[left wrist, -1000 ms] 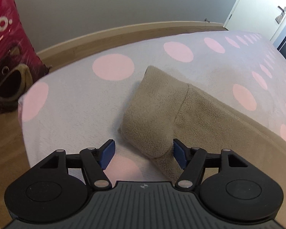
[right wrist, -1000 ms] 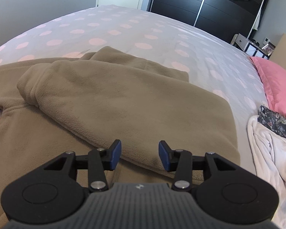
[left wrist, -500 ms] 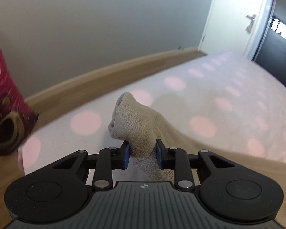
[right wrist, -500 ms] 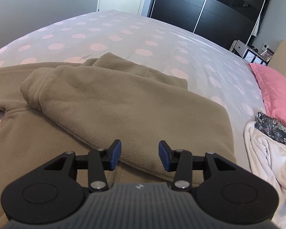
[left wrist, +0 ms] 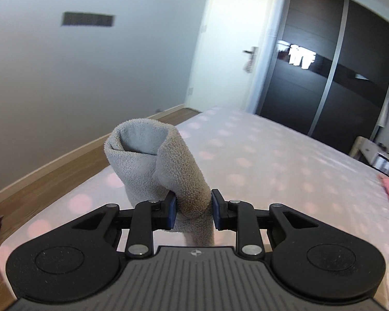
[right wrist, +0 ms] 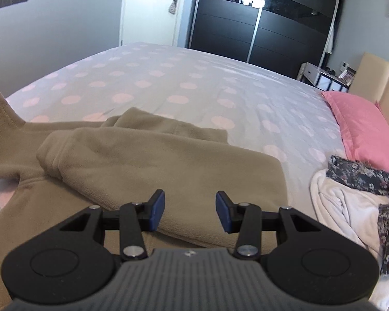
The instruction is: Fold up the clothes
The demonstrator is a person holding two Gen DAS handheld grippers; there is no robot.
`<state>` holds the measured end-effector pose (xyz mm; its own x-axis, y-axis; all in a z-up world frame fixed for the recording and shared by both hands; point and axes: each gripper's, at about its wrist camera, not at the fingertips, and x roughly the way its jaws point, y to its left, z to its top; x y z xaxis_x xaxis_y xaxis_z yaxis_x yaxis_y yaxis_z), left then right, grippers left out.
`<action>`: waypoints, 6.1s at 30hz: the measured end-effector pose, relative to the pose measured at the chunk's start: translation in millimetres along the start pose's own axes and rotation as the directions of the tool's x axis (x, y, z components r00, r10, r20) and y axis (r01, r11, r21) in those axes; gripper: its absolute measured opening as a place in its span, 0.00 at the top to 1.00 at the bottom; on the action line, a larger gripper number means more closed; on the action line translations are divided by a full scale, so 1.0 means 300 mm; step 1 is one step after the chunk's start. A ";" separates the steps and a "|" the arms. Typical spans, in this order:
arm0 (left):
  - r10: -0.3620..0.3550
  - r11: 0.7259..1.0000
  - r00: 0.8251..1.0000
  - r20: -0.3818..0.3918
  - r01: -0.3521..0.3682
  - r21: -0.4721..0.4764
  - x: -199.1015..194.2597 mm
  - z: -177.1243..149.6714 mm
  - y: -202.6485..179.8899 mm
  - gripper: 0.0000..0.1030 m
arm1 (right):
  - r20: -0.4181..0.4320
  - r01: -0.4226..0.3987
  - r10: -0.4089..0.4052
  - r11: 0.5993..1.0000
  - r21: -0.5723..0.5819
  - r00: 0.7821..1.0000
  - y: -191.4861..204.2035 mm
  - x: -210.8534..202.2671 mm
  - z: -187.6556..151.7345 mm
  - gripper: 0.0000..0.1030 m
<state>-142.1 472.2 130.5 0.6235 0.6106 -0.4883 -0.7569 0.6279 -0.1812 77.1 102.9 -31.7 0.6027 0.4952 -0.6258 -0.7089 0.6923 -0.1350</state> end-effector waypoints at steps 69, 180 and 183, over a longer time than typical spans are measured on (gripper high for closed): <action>-0.122 0.856 0.872 -0.474 0.334 0.395 0.355 -0.528 -0.304 0.44 | -0.283 -0.067 0.210 0.895 0.441 0.936 -0.424 0.463 -0.052 0.38; 0.011 0.921 0.808 -0.589 0.221 0.321 0.531 -0.622 -0.421 0.71 | -0.252 0.058 0.047 0.918 0.393 0.967 -0.390 0.536 -0.118 0.81; 0.013 0.915 0.818 -0.575 0.222 0.337 0.507 -0.615 -0.420 0.70 | -0.250 0.064 0.042 0.913 0.403 0.967 -0.395 0.506 -0.100 0.81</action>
<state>11.9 397.2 -78.5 0.3871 0.2303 -0.8928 -0.4875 0.8730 0.0138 241.6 80.3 -133.7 0.4613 0.3770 -0.8032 -0.4609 0.8753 0.1462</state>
